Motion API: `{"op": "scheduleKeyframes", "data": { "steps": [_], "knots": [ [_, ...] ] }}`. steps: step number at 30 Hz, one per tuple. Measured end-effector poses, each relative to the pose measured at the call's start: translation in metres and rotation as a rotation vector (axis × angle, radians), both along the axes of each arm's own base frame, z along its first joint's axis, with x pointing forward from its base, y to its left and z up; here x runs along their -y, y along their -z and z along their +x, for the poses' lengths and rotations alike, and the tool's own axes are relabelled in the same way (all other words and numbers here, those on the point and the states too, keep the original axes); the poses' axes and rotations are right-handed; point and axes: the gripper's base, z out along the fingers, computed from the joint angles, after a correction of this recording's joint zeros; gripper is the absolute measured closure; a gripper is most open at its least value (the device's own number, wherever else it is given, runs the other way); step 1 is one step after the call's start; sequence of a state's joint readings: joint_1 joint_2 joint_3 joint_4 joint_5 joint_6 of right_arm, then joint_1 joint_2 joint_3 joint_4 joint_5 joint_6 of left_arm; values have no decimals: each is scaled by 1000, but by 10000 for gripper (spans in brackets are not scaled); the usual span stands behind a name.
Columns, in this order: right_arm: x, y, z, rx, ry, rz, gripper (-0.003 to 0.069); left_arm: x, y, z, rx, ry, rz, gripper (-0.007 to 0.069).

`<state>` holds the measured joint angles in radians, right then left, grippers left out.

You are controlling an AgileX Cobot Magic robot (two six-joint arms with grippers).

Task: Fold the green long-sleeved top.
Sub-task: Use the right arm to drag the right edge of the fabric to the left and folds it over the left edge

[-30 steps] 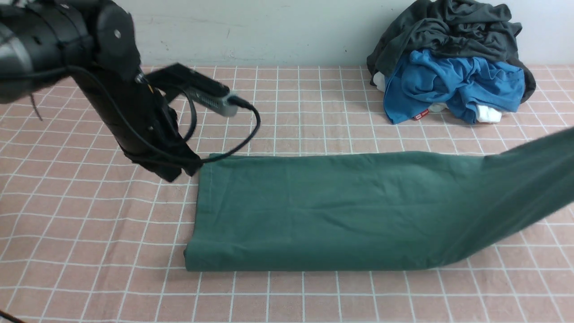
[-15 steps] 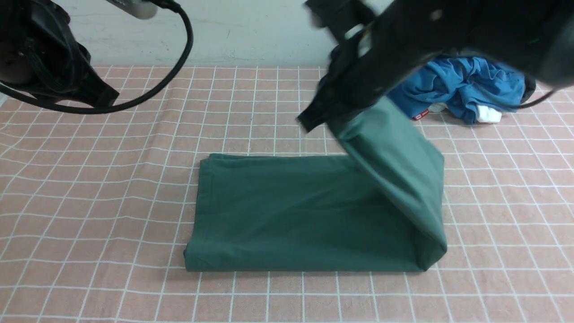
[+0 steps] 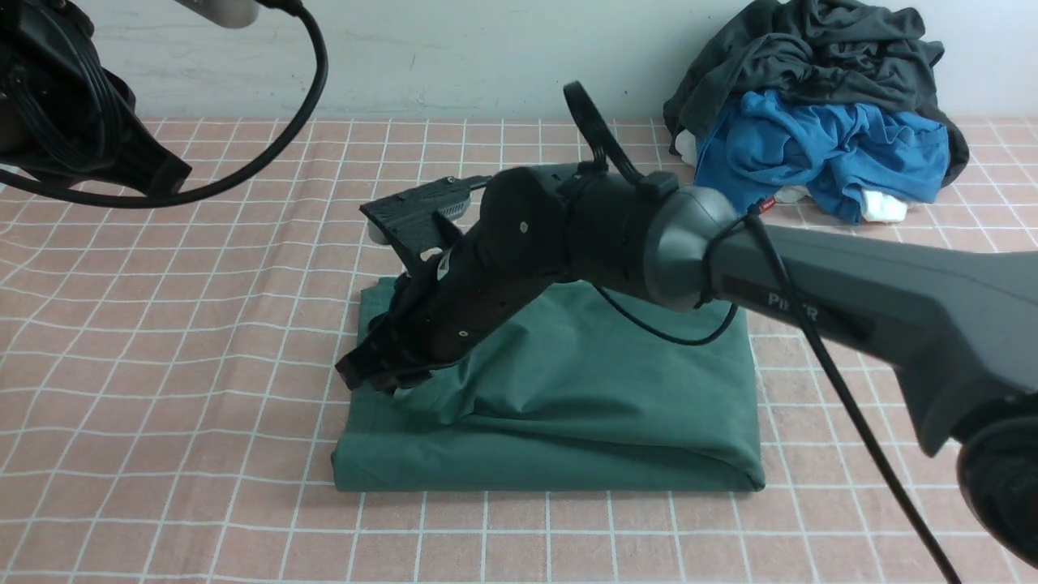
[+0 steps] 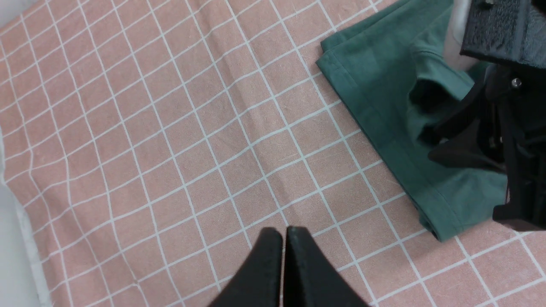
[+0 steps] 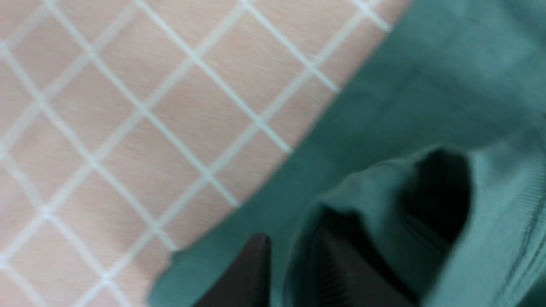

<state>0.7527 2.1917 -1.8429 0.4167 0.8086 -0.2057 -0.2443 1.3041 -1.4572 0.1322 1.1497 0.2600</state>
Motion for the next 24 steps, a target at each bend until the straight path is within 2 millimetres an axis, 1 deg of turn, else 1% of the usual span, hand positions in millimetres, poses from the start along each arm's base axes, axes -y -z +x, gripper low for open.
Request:
{"op": "scheduleKeyframes", "data": {
  "steps": [1,3,4,6,7,9,10,11,12,13,14,16,17,19,20,21,22,23,24],
  "knots": [
    [-1,-10,-3,-1,-39,11,357,0,0,0,0,-1,-1,628],
    [-1,-25,-5,17,-92,2,279,0,0,0,0,-1,-1,628],
    [2,-32,-6,31,-113,-15,251,0,0,0,-1,-1,0,628],
    [7,-40,-5,62,-129,-53,228,0,0,0,-2,-1,0,628],
    [14,-44,-2,94,-123,-105,218,0,0,0,-2,-1,0,628],
    [22,-44,5,123,-91,-165,216,0,0,0,-2,-1,0,628],
    [29,-37,13,142,-46,-222,216,0,0,0,-2,-1,0,628],
    [32,-36,16,146,-32,-236,216,0,0,0,-2,-1,0,628],
    [37,-25,25,148,8,-277,216,0,0,0,-2,-1,0,628],
    [39,-19,29,145,24,-294,216,0,0,0,-2,-1,0,628],
    [43,-1,38,126,61,-326,216,0,0,0,-2,0,-2,628],
    [42,19,42,90,70,-341,216,1,0,0,-3,1,-7,628],
    [42,20,42,89,70,-342,216,1,0,0,-4,1,-8,628],
    [36,33,42,54,65,-313,216,1,3,-3,-6,-2,-20,628],
    [36,33,42,55,64,-306,216,1,4,-4,-7,-3,-23,628],
    [31,31,41,46,53,-254,219,0,9,-11,-5,-8,-38,628],
    [29,27,41,46,47,-228,221,-1,10,-16,1,-10,-45,628],
    [27,24,40,42,40,-206,226,-3,16,-22,-7,-14,-49,628],
    [25,18,39,36,26,-174,235,-5,22,-32,-7,-20,-58,628]
  ]
}}
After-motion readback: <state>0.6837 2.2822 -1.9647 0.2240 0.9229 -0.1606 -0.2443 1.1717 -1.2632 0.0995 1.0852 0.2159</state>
